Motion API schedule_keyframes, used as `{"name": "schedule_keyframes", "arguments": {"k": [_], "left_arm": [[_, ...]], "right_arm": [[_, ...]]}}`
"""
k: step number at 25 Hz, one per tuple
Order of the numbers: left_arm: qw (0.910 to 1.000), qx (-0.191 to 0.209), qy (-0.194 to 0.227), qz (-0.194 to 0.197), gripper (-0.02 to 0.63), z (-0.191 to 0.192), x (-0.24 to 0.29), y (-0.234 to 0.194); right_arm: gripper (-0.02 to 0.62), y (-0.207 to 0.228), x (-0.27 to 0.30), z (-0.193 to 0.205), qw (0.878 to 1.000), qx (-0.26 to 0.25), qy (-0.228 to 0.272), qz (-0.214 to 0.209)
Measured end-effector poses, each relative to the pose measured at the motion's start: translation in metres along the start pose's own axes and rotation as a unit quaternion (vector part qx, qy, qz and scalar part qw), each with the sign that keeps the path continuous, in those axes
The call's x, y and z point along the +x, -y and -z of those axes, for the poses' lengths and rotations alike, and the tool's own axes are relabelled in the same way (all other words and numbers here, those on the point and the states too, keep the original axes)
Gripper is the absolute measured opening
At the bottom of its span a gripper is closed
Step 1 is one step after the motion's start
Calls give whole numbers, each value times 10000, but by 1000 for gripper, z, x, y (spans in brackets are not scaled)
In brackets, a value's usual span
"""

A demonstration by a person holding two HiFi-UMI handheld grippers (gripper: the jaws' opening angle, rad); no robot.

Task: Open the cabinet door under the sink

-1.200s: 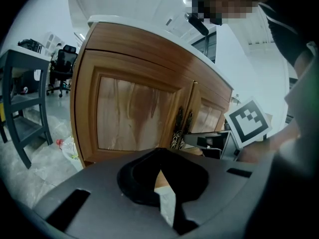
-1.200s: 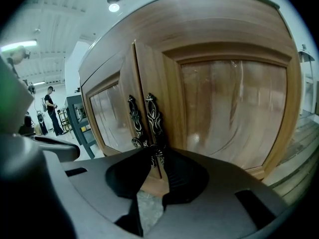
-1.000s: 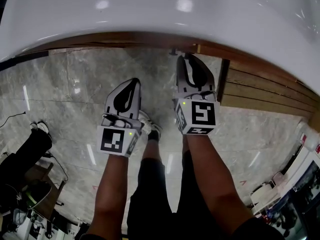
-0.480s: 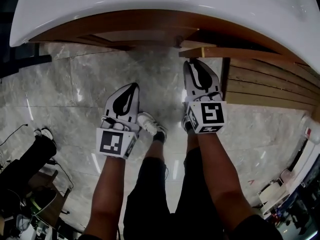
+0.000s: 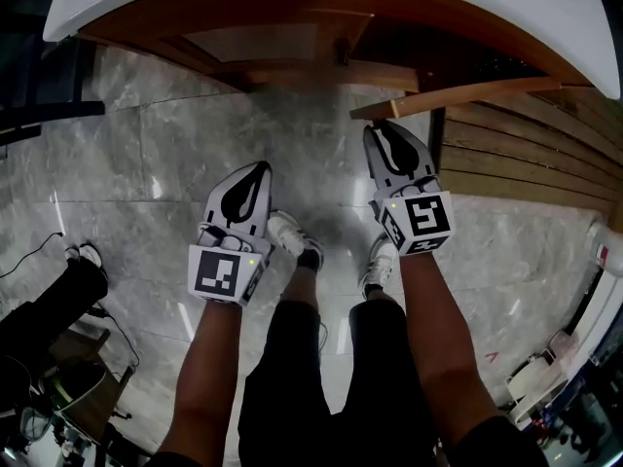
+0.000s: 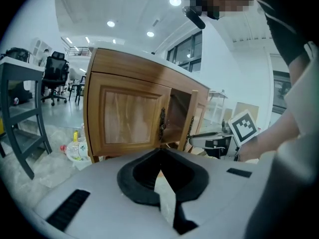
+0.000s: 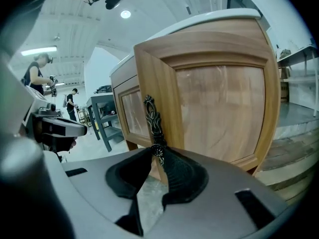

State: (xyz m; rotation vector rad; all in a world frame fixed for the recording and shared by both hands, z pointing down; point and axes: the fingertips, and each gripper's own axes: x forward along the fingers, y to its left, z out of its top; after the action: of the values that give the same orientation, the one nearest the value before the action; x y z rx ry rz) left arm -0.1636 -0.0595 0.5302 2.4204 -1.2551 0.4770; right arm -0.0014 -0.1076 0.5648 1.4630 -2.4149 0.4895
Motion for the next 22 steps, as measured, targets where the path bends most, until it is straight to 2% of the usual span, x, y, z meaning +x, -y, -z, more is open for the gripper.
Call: {"name": "schedule_keyframes", "arguments": {"k": [3, 7, 22], "left_arm": [[9998, -127, 15, -159, 21, 4, -7, 16], [9989, -111, 321, -311, 21, 3, -12, 43], [9968, -306, 478, -557, 21, 22, -15, 107]], "right_arm": [[89, -3, -14, 7, 9995, -203, -42, -224], [89, -4, -31, 16, 9983, -346, -86, -455], [89, -1, -91, 40, 9925, -568, -34, -1084]]}}
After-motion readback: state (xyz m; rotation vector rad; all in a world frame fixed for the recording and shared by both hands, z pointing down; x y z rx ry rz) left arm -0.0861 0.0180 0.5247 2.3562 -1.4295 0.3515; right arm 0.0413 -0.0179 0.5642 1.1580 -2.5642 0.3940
